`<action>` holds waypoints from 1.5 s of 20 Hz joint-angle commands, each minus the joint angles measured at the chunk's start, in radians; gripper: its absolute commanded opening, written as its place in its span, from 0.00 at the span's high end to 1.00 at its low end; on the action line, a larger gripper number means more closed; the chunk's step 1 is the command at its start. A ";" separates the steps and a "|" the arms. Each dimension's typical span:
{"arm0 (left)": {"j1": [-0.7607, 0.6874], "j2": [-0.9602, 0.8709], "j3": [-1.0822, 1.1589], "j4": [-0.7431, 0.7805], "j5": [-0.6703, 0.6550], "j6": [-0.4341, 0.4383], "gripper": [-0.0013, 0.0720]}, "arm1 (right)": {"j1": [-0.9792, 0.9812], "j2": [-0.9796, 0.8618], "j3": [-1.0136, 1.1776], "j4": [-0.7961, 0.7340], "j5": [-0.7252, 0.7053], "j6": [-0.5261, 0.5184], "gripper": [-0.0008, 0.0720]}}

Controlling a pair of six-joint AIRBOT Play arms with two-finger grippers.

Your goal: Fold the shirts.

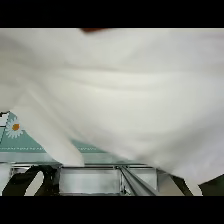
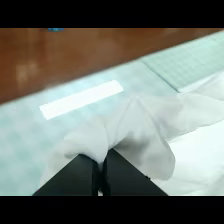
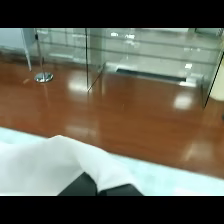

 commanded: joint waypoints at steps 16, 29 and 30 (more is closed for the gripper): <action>-0.186 -0.820 -0.613 -0.107 0.921 0.159 0.95 | 0.001 -0.779 -0.625 0.216 -0.631 -0.177 0.96; -0.015 -0.982 -0.408 -0.103 0.458 0.109 0.29 | -0.107 -1.003 -0.481 0.428 -0.389 -0.157 0.43; 0.038 -0.971 -0.377 -0.103 0.362 0.077 0.29 | -0.158 -0.989 -0.452 0.428 -0.274 -0.121 0.43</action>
